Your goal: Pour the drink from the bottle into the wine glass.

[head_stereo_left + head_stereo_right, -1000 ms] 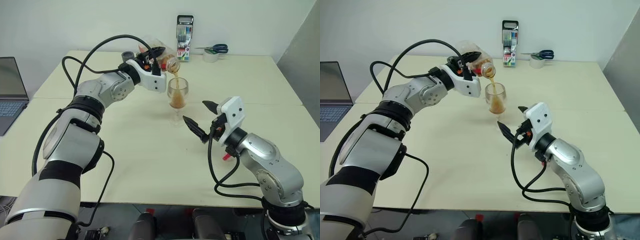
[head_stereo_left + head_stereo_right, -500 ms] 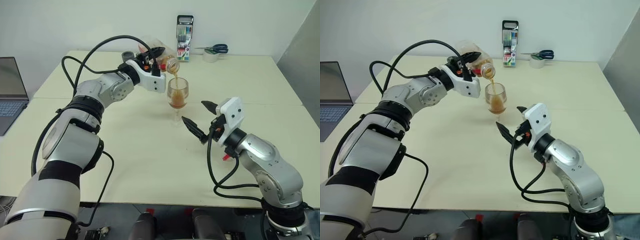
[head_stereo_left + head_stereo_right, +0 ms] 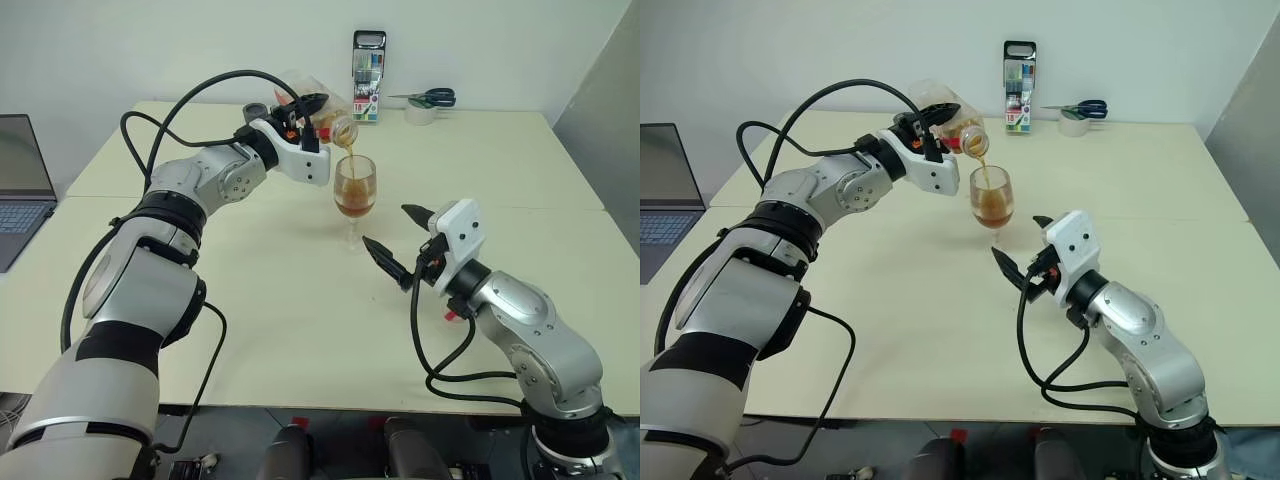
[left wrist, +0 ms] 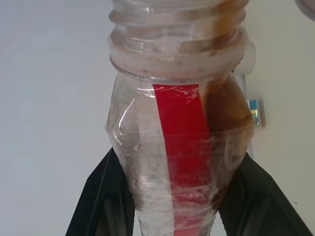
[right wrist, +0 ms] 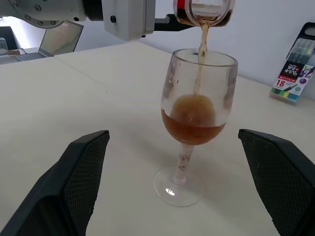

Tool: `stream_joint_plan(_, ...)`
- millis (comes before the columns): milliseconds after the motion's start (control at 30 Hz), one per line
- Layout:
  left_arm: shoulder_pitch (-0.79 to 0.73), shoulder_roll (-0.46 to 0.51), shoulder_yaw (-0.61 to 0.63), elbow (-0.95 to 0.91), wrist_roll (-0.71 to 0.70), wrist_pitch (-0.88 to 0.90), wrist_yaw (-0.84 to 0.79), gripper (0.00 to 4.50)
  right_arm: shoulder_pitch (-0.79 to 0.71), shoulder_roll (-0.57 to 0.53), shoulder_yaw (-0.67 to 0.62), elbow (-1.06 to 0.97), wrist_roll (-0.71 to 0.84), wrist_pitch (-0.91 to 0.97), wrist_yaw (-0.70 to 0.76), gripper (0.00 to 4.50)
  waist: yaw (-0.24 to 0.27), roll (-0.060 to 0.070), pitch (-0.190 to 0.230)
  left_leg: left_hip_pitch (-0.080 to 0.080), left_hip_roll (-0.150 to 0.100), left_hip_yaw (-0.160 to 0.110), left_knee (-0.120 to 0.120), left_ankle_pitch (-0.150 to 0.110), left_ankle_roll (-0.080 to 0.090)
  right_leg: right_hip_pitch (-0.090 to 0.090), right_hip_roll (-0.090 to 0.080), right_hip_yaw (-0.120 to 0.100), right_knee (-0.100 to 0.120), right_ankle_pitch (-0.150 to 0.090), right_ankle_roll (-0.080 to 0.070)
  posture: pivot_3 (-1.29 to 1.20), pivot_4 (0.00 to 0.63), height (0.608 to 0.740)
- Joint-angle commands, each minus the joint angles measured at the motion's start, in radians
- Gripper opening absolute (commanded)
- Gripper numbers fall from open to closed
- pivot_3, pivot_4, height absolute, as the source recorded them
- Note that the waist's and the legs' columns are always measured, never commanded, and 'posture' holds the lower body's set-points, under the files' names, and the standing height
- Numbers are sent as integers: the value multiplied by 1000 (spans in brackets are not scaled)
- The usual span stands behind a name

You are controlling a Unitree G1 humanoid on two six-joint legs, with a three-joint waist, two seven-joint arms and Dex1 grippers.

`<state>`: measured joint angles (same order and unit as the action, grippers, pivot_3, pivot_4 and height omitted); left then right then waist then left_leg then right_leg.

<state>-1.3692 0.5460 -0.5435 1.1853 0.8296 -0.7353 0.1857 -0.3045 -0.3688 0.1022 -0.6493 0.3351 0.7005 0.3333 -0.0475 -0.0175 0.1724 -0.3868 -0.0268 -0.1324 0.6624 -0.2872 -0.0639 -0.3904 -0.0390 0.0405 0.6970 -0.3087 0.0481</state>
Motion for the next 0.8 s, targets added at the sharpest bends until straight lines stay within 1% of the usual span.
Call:
stream_joint_plan(33,-47,12,3,-4,-1,-8,23,1761,-2,7,1,-36,0,-24,3,4500,0,0,0,0,0,0,0,0,0,0,0,0,0,0,0,0,150,740)
stream_joint_plan(567,-53,12,2,2,12,-11,32,1761,-2,12,2,-39,3,-17,3,4500,-2,0,0,0,0,0,0,0,0,0,0,0,0,0,0,0,150,740)
stream_joint_plan(800,-47,5,19,8,-13,-6,12,1761,-1,13,2,-41,3,-15,2,4500,-3,0,0,0,0,0,0,0,0,0,0,0,0,0,0,0,150,740)
